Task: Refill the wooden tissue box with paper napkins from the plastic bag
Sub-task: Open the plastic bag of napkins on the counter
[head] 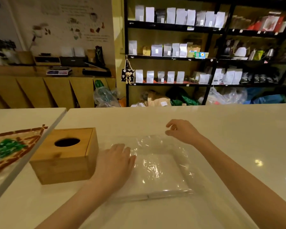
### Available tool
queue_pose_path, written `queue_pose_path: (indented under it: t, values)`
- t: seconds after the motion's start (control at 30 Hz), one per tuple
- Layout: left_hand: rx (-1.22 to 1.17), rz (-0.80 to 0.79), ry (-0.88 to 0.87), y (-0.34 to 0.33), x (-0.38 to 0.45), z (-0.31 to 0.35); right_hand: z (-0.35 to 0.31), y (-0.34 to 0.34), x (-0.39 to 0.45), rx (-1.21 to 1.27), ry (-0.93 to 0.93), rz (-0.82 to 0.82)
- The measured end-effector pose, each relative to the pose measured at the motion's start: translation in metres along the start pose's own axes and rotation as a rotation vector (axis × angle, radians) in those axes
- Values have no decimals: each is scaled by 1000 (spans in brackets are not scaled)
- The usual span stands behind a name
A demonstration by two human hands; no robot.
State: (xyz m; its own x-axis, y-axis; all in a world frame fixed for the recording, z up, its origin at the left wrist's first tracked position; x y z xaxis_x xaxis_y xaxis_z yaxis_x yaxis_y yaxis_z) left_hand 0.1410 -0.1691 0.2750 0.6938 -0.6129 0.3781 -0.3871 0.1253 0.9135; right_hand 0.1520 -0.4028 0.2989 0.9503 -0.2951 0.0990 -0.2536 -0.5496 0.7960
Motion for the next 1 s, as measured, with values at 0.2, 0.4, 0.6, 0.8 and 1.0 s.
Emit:
queue_pose_path:
  t: [0.2, 0.4, 0.6, 0.8, 1.0]
  values:
    - [-266, -303, -71, -29, -8, 11, -86, -82, 24, 177, 257, -341]
    - [-309, -385, -91, -37, -11, 9, -113, -137, 51, 141, 159, -498]
    - [-331, -372, -75, -31, -12, 9, -123, -143, 64, 290, 134, -471]
    - [-353, -375, -67, -37, -13, 10, -120, -149, 78, 326, 45, -387]
    - [-354, -382, -78, -36, -15, 10, -115, -150, 79, 403, 97, -340]
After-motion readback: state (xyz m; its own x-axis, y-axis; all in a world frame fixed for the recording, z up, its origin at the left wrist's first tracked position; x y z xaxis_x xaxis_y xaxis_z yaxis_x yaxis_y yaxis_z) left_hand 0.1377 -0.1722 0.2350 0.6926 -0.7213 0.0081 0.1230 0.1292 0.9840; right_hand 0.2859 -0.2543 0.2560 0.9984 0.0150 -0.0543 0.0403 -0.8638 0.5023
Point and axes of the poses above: each hand's wrist, its own x-axis towards the middle knuckle, its own y-axis out of the back of the hand, z = x × y, the point moved 5 cm from there along x, towards the middle knuckle, and after that the axes turned 10 degrees about x, right-handed, at the moved point
